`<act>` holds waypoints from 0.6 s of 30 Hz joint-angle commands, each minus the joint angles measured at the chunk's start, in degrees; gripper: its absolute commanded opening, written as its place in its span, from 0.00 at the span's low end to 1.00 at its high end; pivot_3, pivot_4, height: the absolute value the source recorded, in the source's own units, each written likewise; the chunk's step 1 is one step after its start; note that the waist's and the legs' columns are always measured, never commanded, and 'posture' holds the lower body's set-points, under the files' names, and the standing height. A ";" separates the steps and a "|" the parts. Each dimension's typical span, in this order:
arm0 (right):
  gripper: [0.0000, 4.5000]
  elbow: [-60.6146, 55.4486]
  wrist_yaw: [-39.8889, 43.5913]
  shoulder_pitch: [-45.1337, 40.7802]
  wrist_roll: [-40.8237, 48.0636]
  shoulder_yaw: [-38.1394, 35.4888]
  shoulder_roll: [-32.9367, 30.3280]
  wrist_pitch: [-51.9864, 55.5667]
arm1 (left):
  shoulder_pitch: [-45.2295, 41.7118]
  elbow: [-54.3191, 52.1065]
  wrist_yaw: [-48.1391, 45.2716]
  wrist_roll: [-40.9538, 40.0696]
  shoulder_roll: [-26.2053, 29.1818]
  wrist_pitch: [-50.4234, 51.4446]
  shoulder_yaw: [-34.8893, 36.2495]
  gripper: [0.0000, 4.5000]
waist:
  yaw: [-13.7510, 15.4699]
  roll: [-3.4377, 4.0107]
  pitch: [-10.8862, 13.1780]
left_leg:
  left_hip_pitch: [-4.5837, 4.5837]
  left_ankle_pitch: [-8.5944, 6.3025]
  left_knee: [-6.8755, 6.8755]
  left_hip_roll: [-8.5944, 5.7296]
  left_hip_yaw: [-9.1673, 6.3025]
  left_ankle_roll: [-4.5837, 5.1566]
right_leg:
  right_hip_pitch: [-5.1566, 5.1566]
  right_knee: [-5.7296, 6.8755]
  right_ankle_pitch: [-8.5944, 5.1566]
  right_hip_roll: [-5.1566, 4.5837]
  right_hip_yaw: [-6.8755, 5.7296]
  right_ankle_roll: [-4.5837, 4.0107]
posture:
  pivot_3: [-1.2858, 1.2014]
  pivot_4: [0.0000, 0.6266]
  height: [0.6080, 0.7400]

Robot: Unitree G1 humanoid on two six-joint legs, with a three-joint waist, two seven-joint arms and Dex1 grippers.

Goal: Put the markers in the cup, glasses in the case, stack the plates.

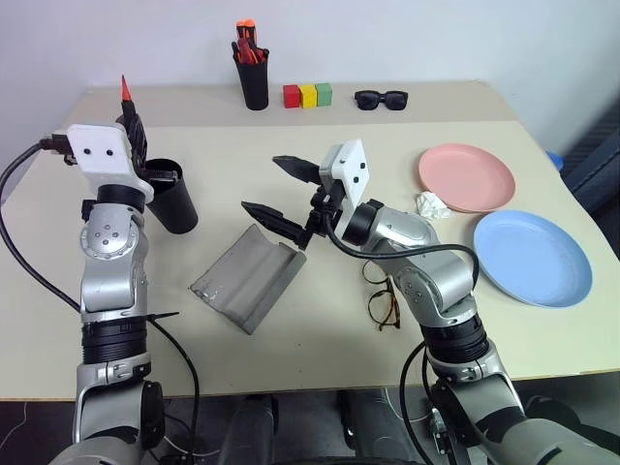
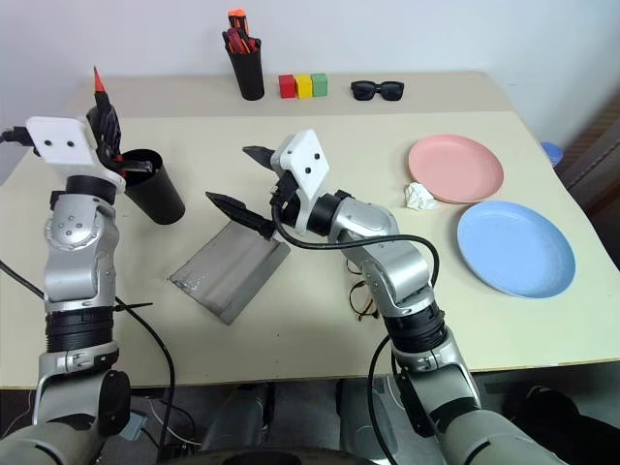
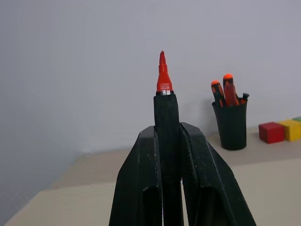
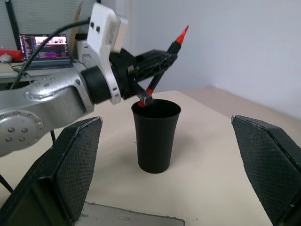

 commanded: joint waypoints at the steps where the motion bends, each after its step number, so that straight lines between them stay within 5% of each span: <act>1: 1.00 -1.38 -0.11 -0.13 0.13 0.10 0.48 -1.17 | 0.13 -0.94 0.06 0.21 -0.07 -0.97 0.04 0.11 | 0.01 0.00 0.00 | 0.00 0.00 0.00 0.00 0.00 0.00 | 0.00 0.00 0.00 0.00 0.00 0.00 | 0.52 0.24 1.00; 2: 1.00 -1.42 -0.10 -0.06 0.10 0.14 0.45 -1.15 | 0.19 -1.03 0.31 0.35 -0.16 -0.80 0.07 0.22 | 0.01 0.00 0.00 | 0.00 0.00 0.00 0.00 0.00 0.00 | 0.00 0.00 0.00 0.00 0.00 0.00 | 0.52 0.24 1.00; 13: 1.00 -1.76 0.40 0.21 0.16 0.19 -0.37 -0.82 | 0.14 -3.02 0.75 -2.04 -0.78 0.71 1.96 0.22 | 0.00 0.00 0.00 | 0.00 0.00 0.00 0.00 0.00 0.00 | 0.00 0.00 0.00 0.00 0.00 0.00 | 0.52 0.24 1.00; 18: 1.00 -3.24 2.03 1.40 0.12 -0.86 -4.29 -0.35 | 2.46 -12.46 -10.28 -12.92 1.33 9.60 0.02 0.22 | 0.04 0.00 0.00 | -0.01 0.00 0.00 0.00 0.00 0.00 | 0.01 -0.02 0.00 -0.01 0.00 0.00 | 0.52 0.24 1.00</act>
